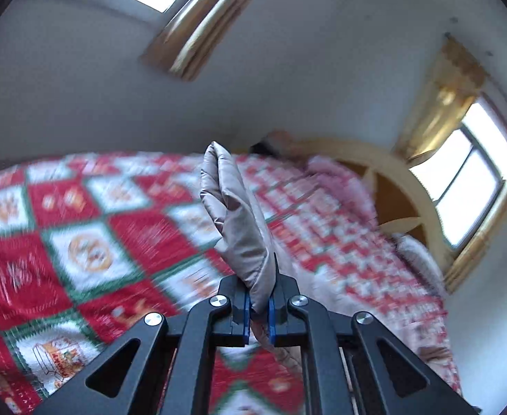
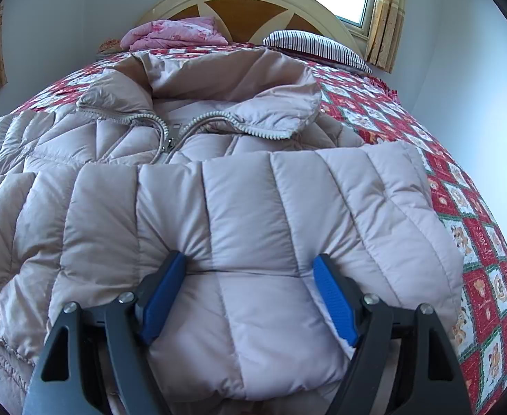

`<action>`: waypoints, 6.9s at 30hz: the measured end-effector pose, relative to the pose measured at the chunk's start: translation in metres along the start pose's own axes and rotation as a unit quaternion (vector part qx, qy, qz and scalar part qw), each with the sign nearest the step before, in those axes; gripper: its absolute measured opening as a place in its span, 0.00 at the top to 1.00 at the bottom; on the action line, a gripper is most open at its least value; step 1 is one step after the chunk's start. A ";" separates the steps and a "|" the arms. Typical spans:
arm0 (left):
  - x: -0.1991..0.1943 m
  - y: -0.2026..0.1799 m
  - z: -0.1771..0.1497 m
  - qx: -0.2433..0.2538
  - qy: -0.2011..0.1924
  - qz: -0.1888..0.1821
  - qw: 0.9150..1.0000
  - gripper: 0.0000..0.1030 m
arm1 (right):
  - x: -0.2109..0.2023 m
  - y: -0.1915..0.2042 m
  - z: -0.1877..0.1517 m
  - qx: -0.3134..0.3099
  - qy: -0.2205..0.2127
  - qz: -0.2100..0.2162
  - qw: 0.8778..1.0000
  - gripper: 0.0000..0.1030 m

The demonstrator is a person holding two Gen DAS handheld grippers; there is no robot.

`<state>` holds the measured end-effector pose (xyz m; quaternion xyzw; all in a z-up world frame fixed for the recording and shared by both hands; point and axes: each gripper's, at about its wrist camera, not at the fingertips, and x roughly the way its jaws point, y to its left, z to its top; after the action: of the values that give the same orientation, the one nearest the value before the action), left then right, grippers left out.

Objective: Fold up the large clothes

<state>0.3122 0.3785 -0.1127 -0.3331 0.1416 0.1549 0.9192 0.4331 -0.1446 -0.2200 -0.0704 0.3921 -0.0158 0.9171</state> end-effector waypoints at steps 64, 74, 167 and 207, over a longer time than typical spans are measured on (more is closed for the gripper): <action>-0.028 -0.328 -0.245 0.437 0.021 -0.104 0.893 0.01 | -0.094 -0.131 0.015 0.227 -0.105 0.141 0.958 0.12; 0.124 -0.252 -0.177 0.336 0.147 0.027 0.930 0.01 | -0.034 -0.037 0.044 0.082 -0.005 0.168 0.982 0.28; 0.171 -0.248 -0.250 0.319 0.233 0.063 0.917 0.01 | -0.003 -0.001 -0.004 -0.009 -0.004 0.055 0.998 0.27; 0.167 -0.245 -0.246 0.308 0.230 0.047 0.922 0.01 | 0.052 0.028 0.166 -0.354 -0.049 0.003 0.934 0.94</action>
<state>0.5187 0.0698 -0.2156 -0.0528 0.4052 0.0663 0.9103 0.5878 -0.1024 -0.1482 -0.3898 0.3271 0.1303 0.8510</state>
